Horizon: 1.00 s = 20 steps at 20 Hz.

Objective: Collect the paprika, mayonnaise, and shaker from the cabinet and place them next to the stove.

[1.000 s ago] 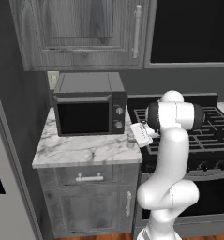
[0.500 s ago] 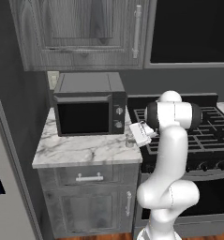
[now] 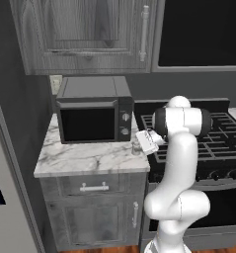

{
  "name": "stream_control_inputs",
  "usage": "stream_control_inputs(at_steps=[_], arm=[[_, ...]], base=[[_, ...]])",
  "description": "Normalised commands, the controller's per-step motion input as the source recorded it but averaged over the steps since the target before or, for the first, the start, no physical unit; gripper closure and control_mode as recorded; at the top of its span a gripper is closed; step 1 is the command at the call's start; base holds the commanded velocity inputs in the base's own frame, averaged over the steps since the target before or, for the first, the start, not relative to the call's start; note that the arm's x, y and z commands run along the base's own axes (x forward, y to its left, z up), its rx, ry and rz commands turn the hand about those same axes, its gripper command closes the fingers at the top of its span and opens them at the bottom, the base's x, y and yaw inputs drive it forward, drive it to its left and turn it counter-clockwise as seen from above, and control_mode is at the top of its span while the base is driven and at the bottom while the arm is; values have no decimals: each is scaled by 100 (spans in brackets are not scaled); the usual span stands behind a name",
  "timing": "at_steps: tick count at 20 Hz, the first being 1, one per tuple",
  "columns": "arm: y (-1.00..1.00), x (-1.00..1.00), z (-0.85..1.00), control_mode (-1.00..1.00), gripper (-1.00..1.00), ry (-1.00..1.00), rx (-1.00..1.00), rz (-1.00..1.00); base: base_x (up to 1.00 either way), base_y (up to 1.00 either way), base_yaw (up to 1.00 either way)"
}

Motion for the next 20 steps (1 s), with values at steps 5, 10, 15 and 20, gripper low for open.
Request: stream_control_inputs(at_steps=[5,10,15,20], arm=[[0,0,-14,-100,-100,-2,0,0],[0,0,0,-100,-100,0,0,0],[-8,0,9,-100,-100,0,0,0],[-17,0,28,-100,-100,0,-3,-1]], base=[[0,0,0],[0,0,0],[0,0,0],[0,0,0]])
